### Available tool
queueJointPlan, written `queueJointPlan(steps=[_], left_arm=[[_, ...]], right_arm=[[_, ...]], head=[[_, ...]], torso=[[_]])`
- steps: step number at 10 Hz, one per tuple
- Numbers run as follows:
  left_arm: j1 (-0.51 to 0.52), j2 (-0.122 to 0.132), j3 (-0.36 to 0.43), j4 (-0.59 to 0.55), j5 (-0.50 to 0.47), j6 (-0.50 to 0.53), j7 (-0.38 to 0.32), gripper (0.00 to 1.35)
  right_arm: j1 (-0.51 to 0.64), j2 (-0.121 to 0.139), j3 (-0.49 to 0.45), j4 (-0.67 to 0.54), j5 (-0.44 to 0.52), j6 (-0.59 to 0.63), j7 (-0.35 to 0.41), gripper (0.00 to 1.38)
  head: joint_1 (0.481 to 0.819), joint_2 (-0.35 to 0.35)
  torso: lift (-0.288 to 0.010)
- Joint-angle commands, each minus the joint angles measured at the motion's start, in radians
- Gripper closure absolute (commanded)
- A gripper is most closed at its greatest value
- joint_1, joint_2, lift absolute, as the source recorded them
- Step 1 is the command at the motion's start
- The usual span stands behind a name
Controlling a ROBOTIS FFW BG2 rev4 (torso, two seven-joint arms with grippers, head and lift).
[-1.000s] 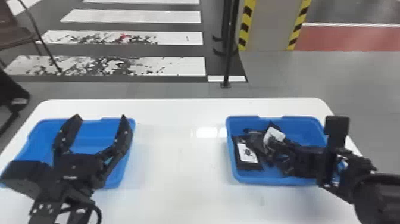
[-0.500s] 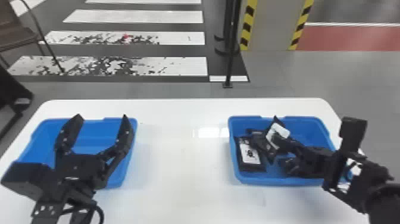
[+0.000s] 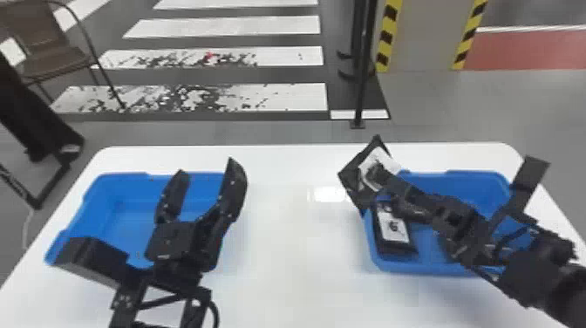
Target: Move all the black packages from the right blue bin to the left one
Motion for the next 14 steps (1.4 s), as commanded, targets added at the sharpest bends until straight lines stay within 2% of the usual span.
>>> queueJointPlan(steps=[1, 2, 5, 9, 10, 11, 12, 13, 14], left_arm=[[-0.024, 0.02, -0.081, 0.0, 0.095, -0.001, -0.016, 0.14], [-0.036, 0.037, -0.126, 0.0, 0.133, 0.004, -0.02, 0.14], [-0.044, 0.06, -0.206, 0.0, 0.199, -0.028, -0.048, 0.14], [-0.049, 0.064, -0.212, 0.0, 0.201, 0.041, -0.053, 0.14], [-0.046, 0.063, -0.204, 0.0, 0.201, 0.036, -0.051, 0.24], [-0.039, 0.06, -0.196, 0.0, 0.221, 0.053, -0.051, 0.74], [-0.036, 0.06, -0.192, -0.005, 0.223, 0.058, -0.048, 1.06], [-0.014, 0.06, -0.162, -0.074, 0.167, 0.169, -0.034, 1.18], [-0.009, 0.06, -0.156, -0.091, 0.149, 0.181, -0.03, 1.22]], right_arm=[[-0.04, -0.013, 0.103, 0.03, -0.145, 0.012, 0.019, 1.17], [-0.062, -0.021, 0.157, 0.053, -0.193, 0.015, 0.03, 1.17], [-0.082, -0.026, 0.207, 0.07, -0.211, 0.015, 0.03, 1.17], [-0.114, -0.03, 0.275, 0.087, -0.261, 0.007, 0.029, 1.17], [-0.114, -0.03, 0.279, 0.089, -0.265, 0.005, 0.03, 1.17], [-0.114, -0.03, 0.279, 0.094, -0.269, -0.002, 0.03, 1.17], [-0.114, -0.03, 0.279, 0.097, -0.271, -0.015, 0.033, 1.17], [-0.114, -0.03, 0.281, 0.104, -0.273, -0.047, 0.038, 1.17], [-0.116, -0.03, 0.281, 0.107, -0.275, -0.056, 0.038, 1.17]], head=[[0.695, 0.086], [0.695, 0.101], [0.695, 0.113], [0.695, 0.104], [0.695, 0.11], [0.695, 0.114], [0.695, 0.12], [0.695, 0.121], [0.695, 0.116]], torso=[[-0.154], [-0.154], [-0.154], [-0.154], [-0.154], [-0.154], [-0.154], [-0.154], [-0.154]])
